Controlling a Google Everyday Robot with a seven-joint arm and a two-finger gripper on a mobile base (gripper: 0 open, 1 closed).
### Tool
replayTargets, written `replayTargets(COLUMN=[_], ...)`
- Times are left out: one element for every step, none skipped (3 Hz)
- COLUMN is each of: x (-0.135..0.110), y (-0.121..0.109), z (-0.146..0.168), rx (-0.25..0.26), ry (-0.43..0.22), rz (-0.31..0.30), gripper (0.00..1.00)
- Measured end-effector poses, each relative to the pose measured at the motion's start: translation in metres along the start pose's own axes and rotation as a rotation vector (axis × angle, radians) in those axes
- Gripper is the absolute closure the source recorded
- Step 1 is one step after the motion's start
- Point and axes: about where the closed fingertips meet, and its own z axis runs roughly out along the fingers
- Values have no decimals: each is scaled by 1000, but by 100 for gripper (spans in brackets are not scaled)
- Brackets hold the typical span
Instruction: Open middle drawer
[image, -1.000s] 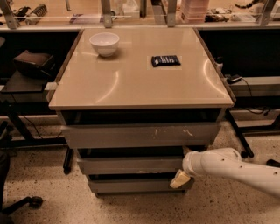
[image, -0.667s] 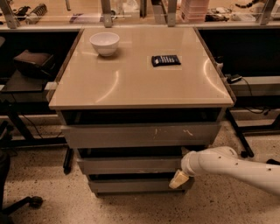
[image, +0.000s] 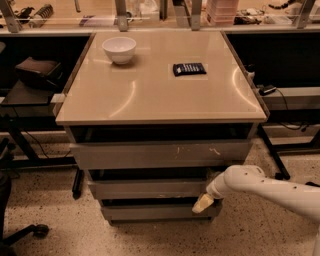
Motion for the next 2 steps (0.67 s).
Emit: replayTargets(x=[0,0], y=[0,0], z=[0,0], rx=[0,0], ry=[0,0], rz=[0,0], gripper=[19,42])
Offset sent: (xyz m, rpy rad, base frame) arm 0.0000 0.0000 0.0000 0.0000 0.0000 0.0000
